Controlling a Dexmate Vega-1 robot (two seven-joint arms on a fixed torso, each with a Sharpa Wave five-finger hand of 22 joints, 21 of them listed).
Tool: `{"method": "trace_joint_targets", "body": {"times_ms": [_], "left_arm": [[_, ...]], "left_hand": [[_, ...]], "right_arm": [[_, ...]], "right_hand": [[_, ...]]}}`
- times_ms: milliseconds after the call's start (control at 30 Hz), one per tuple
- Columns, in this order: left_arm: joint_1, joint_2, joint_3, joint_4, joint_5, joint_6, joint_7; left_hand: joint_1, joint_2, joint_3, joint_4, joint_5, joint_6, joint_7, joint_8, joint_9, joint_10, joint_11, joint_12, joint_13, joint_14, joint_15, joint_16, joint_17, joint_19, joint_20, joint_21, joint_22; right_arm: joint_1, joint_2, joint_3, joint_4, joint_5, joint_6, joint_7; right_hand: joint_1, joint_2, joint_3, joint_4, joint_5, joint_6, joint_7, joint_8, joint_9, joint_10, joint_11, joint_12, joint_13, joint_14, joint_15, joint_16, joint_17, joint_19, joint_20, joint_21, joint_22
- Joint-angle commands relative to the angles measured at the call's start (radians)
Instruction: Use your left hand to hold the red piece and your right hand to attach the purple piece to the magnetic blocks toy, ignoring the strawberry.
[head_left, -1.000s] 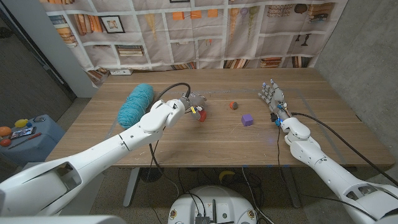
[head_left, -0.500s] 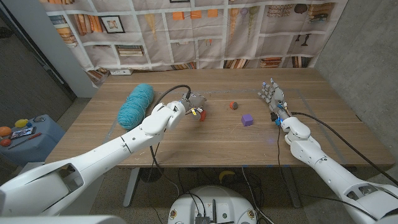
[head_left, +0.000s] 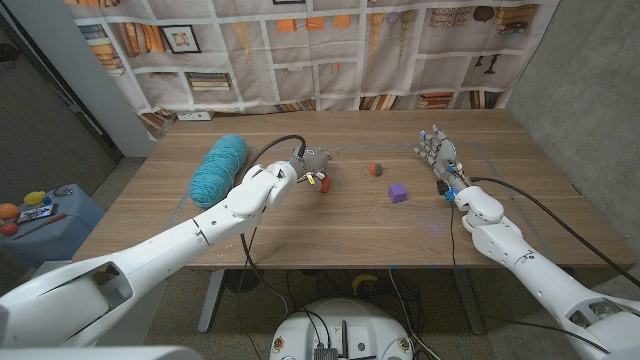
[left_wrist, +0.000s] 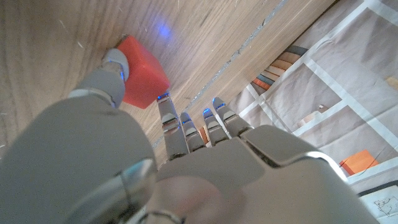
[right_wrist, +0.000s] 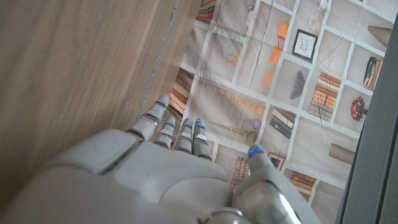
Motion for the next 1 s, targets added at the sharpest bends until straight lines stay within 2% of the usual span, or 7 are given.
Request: {"method": "trace_joint_targets", "body": {"times_ms": [33, 300, 467, 600, 1000], "left_arm": [[0.003, 0.018, -0.025, -0.013, -0.024, -0.014, 0.026], [0.017, 0.025, -0.046, -0.023, -0.05, -0.012, 0.056], [0.028, 0.03, -0.06, -0.032, -0.069, -0.004, 0.071], [0.034, 0.036, -0.068, -0.034, -0.085, -0.007, 0.086], [0.045, 0.054, -0.089, -0.047, -0.109, -0.016, 0.127]], "left_hand": [[0.0, 0.019, -0.008, 0.0, 0.006, 0.065, -0.046, 0.005, 0.001, 0.017, 0.004, 0.0, 0.002, 0.007, -0.07, -0.005, 0.003, 0.009, -0.011, 0.003, 0.006], [-0.001, 0.024, -0.013, 0.001, 0.006, 0.078, -0.045, 0.005, 0.002, 0.029, 0.002, 0.001, 0.002, 0.011, -0.067, -0.004, 0.003, 0.01, -0.01, 0.001, 0.006], [-0.001, 0.026, -0.016, 0.002, 0.007, 0.081, -0.044, 0.003, 0.002, 0.032, -0.001, 0.0, 0.002, 0.013, -0.067, -0.004, 0.003, 0.012, -0.009, 0.001, 0.006], [-0.002, 0.028, -0.018, 0.003, 0.007, 0.084, -0.044, 0.003, 0.002, 0.036, -0.002, 0.0, 0.002, 0.016, -0.068, -0.004, 0.003, 0.013, -0.008, 0.001, 0.006], [-0.007, 0.036, -0.029, 0.006, 0.007, 0.096, -0.044, -0.002, 0.002, 0.058, -0.005, 0.002, 0.002, 0.025, -0.074, -0.002, 0.003, 0.021, -0.01, 0.001, 0.007]], "right_arm": [[-0.047, -0.095, -0.004, -0.121, -0.077, -0.038, -0.04], [-0.074, -0.138, -0.005, -0.18, -0.133, -0.045, -0.072], [-0.078, -0.151, -0.012, -0.183, -0.193, -0.007, -0.089], [-0.066, -0.142, -0.023, -0.146, -0.236, 0.061, -0.086], [-0.1, -0.232, -0.028, -0.239, -0.35, 0.034, -0.098]], "right_hand": [[0.018, 0.013, 0.007, -0.007, 0.003, 0.019, -0.004, 0.009, 0.004, 0.016, 0.002, 0.008, 0.0, 0.013, -0.003, 0.01, -0.004, 0.01, 0.001, 0.003, 0.003], [0.024, 0.003, 0.005, -0.018, 0.0, 0.026, -0.01, 0.009, 0.005, 0.024, 0.002, 0.009, 0.0, 0.022, -0.009, 0.013, -0.008, 0.014, 0.002, 0.003, 0.003], [0.029, -0.002, 0.004, -0.026, -0.001, 0.04, -0.016, 0.013, 0.005, 0.029, 0.002, 0.01, 0.0, 0.027, -0.008, 0.014, -0.011, 0.015, 0.004, 0.002, 0.003], [0.033, -0.007, 0.002, -0.033, -0.003, 0.055, -0.023, 0.016, 0.005, 0.043, 0.003, 0.014, 0.0, 0.04, -0.011, 0.018, -0.014, 0.019, 0.007, 0.003, 0.003], [0.038, -0.014, -0.001, -0.046, -0.007, 0.061, -0.039, 0.012, 0.005, 0.041, 0.0, 0.01, 0.001, 0.056, -0.011, 0.023, -0.018, 0.017, 0.013, 0.0, 0.003]]}}
